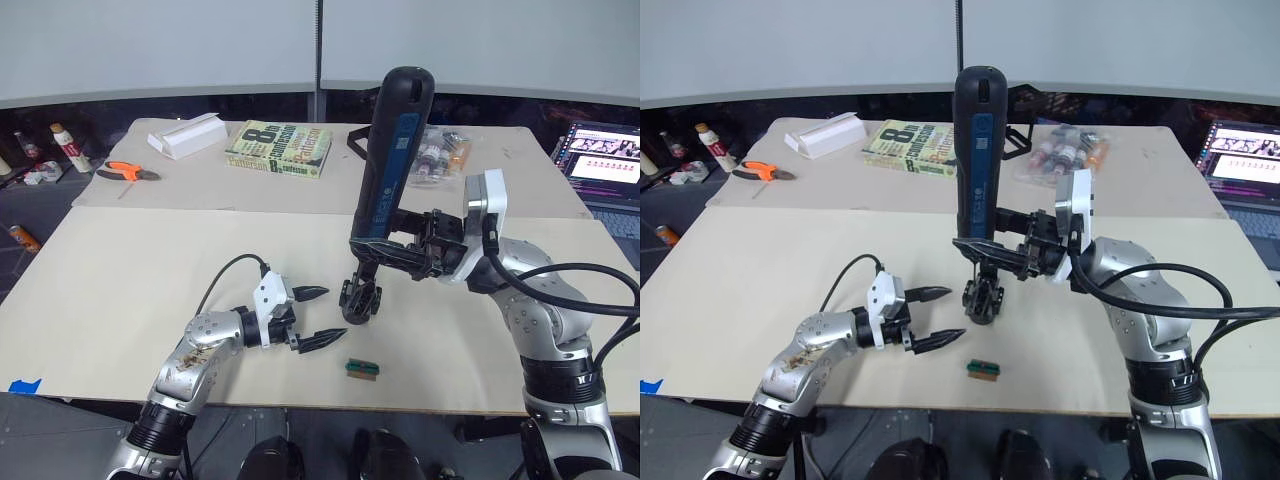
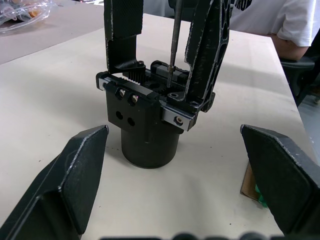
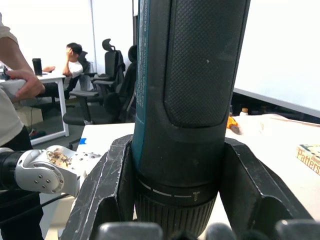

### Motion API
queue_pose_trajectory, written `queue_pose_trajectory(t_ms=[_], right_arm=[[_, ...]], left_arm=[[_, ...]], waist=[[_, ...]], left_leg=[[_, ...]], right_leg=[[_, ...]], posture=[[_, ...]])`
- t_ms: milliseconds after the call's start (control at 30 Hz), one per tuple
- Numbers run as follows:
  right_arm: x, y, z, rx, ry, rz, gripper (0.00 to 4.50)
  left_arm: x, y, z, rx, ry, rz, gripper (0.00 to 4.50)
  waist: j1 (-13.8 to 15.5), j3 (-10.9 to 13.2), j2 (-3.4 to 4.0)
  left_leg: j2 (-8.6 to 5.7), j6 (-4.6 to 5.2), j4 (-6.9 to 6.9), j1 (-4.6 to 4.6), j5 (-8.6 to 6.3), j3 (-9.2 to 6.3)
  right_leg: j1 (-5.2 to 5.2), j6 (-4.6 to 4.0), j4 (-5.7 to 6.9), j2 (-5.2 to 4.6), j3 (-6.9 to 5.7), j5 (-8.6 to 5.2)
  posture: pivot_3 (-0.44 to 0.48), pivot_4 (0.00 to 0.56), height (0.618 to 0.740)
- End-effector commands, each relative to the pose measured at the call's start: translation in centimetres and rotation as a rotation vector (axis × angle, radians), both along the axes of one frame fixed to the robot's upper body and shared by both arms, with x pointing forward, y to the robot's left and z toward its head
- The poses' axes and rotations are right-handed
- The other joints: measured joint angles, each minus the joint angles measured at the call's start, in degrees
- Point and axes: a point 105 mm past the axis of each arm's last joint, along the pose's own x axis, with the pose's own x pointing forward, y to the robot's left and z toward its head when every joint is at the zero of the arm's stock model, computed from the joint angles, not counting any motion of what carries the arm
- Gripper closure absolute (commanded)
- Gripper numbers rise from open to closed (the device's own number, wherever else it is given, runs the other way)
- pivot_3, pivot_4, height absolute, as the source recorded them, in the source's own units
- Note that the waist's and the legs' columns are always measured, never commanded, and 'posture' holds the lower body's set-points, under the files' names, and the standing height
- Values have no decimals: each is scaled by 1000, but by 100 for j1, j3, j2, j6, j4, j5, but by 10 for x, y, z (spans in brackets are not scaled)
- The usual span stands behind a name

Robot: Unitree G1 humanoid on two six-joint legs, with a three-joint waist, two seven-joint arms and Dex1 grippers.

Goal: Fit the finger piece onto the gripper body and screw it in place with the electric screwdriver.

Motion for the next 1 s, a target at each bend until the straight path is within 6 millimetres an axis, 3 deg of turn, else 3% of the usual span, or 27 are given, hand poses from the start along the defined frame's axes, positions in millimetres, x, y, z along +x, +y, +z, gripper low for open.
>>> queue_pose_trajectory(t_ms=[33,1000], right_arm=[[-9,0,17,28,-63,30,2569],[-5,2,7,0,-41,8,2569]], left_arm=[[-3,-3,4,-9,-29,-17,0],[-4,-4,4,-10,-24,-15,0]], waist=[[0,0,0],[-1,0,0]], left_leg=[[0,0,0,0,0,0],[0,0,0,0,0,0]], right_leg=[[0,0,0,0,0,0],[0,0,-1,0,0,0]], posture=[[0,150,740],[0,150,740]])
